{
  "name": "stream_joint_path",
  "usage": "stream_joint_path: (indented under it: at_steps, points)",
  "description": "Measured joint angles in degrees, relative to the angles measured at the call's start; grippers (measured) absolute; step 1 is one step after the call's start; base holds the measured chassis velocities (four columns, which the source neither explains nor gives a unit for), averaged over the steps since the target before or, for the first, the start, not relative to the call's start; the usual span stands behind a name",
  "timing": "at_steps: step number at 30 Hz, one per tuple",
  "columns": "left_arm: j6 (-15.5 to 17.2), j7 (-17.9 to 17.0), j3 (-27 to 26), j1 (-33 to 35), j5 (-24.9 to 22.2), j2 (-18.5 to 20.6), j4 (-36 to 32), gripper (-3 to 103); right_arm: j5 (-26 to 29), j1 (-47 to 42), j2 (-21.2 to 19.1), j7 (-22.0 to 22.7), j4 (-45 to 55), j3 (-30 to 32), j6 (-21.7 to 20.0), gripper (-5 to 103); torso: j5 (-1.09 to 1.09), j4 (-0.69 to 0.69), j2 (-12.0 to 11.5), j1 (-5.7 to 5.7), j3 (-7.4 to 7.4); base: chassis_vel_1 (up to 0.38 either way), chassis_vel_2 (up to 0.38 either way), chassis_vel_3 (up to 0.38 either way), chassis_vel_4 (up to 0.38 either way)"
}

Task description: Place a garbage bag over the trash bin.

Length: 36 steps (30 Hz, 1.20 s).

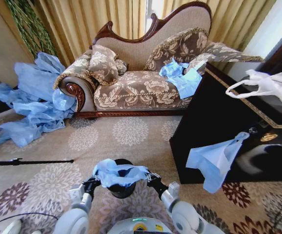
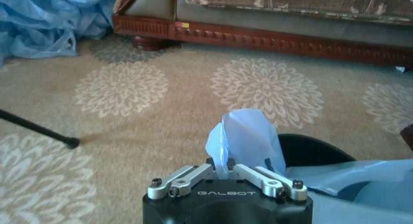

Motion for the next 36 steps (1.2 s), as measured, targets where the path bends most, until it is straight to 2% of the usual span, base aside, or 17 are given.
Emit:
stream_joint_path:
  at_steps: [7,12,18,24,30,33,34,36]
  points:
    - [0.8,-0.2,0.6,-8.0,-3.8,4.5,3.5,0,1.6,7.4,-0.3,-1.7,-6.3,-1.6,-1.0,0,0.01,0.00,0.0,0.00,0.00,0.000,0.000,0.000,0.000]
    - [1.4,-0.5,1.3,-14.7,-6.7,6.4,8.2,0,0.8,13.0,1.2,-3.9,-13.5,-4.8,-0.9,0,0.00,0.00,0.0,0.00,0.01,0.000,0.000,0.000,0.000]
    - [2.1,-1.1,3.9,-20.2,-9.7,6.6,13.4,0,0.4,16.8,2.7,-5.5,-18.3,-7.2,-0.8,0,0.01,0.00,0.0,0.00,0.00,0.000,0.000,0.000,0.000]
    - [2.2,-4.4,6.9,-27.2,-12.8,4.4,22.3,0,-1.7,19.8,2.9,-9.0,-23.6,-8.5,-0.6,0,-0.01,-0.01,0.0,0.00,0.00,0.000,0.000,0.000,0.000]
    - [4.7,-4.9,6.8,-27.0,-13.0,4.1,24.9,0,-3.0,20.1,2.6,-11.7,-25.8,-8.7,-0.4,0,0.00,0.00,0.0,0.00,0.00,0.000,0.000,0.000,0.000]
    - [6.4,-4.9,6.2,-24.7,-13.6,4.4,23.8,-1,-3.2,19.7,2.0,-13.1,-26.2,-8.7,-0.4,0,0.00,0.01,0.0,0.00,0.00,0.000,0.000,0.000,0.000]
    - [7.6,-4.8,5.7,-23.3,-14.2,4.6,22.5,4,-3.4,19.4,1.7,-13.7,-26.2,-8.7,-0.4,0,0.01,0.01,0.0,0.00,-0.01,0.000,0.000,0.000,0.000]
    - [8.4,-4.8,5.3,-22.1,-14.7,4.6,21.4,4,-3.5,19.0,1.4,-14.2,-26.2,-8.7,-0.3,0,0.01,0.00,0.0,0.00,-0.01,0.000,0.000,0.000,0.000]
